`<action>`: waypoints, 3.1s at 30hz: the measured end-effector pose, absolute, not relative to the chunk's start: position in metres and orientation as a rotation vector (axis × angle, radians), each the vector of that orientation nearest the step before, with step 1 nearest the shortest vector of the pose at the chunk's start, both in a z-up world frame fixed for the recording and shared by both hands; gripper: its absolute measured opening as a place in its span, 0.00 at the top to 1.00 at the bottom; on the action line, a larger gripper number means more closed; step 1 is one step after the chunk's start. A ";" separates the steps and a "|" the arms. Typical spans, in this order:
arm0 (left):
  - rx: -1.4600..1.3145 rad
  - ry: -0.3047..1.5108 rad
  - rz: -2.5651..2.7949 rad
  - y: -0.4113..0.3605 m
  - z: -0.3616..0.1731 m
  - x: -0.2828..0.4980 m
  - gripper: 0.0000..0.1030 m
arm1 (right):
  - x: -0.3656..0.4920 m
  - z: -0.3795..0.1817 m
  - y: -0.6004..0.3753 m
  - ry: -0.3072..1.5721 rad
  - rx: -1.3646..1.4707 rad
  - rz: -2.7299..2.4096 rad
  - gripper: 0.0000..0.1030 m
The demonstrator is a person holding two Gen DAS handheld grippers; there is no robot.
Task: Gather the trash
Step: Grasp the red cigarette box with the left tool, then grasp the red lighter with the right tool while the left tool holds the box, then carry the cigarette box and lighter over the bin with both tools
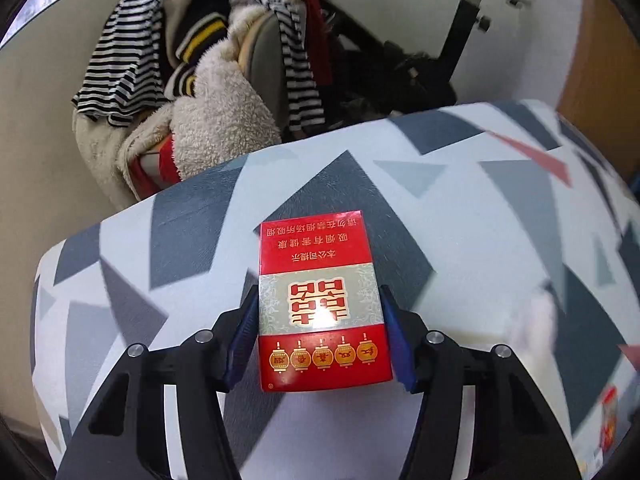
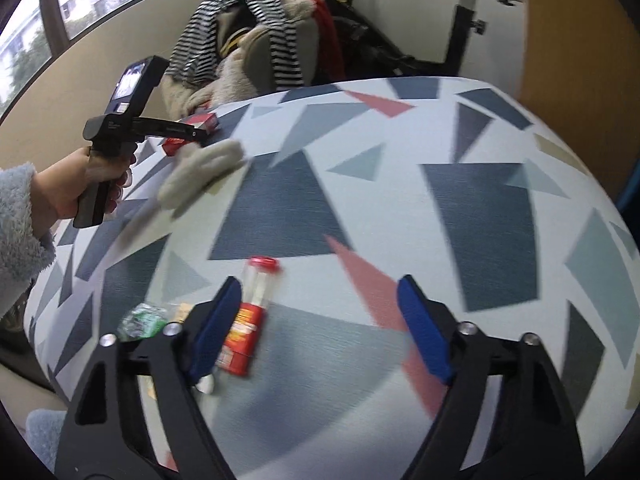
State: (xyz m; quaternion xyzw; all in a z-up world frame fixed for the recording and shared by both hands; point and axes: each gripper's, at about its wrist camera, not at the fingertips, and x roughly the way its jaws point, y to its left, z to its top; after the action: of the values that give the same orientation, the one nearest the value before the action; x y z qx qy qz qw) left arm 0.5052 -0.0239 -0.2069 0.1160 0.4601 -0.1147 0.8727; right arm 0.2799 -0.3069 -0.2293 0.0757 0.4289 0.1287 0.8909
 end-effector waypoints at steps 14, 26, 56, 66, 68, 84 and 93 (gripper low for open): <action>0.036 0.825 -0.308 0.018 -0.151 0.329 0.46 | 0.289 -0.241 -0.271 0.995 0.043 0.237 0.58; -0.095 0.804 -0.308 0.035 -0.157 0.213 0.46 | 0.269 -0.242 -0.245 1.023 -0.020 0.190 0.71; -0.181 0.745 -0.325 0.024 -0.127 0.051 0.46 | 0.141 -0.168 -0.236 0.823 0.015 0.341 0.74; -0.152 0.792 -0.360 0.009 -0.146 0.012 0.46 | 0.082 -0.168 -0.242 0.798 0.037 0.366 0.74; -0.145 0.807 -0.365 0.006 -0.152 0.006 0.46 | 0.076 -0.169 -0.243 0.798 0.039 0.369 0.74; -0.092 0.894 -0.381 -0.010 -0.195 -0.013 0.45 | 0.035 -0.187 -0.245 0.808 0.064 0.381 0.74; -0.081 0.889 -0.385 -0.013 -0.204 -0.015 0.32 | 0.025 -0.195 -0.241 0.820 0.050 0.382 0.74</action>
State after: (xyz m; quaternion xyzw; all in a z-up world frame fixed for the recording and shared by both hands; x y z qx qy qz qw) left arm -0.0152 -0.0130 -0.2036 -0.0392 0.4271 -0.1851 0.8842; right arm 0.0254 -0.2411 -0.1947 0.0242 0.3962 0.1845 0.8991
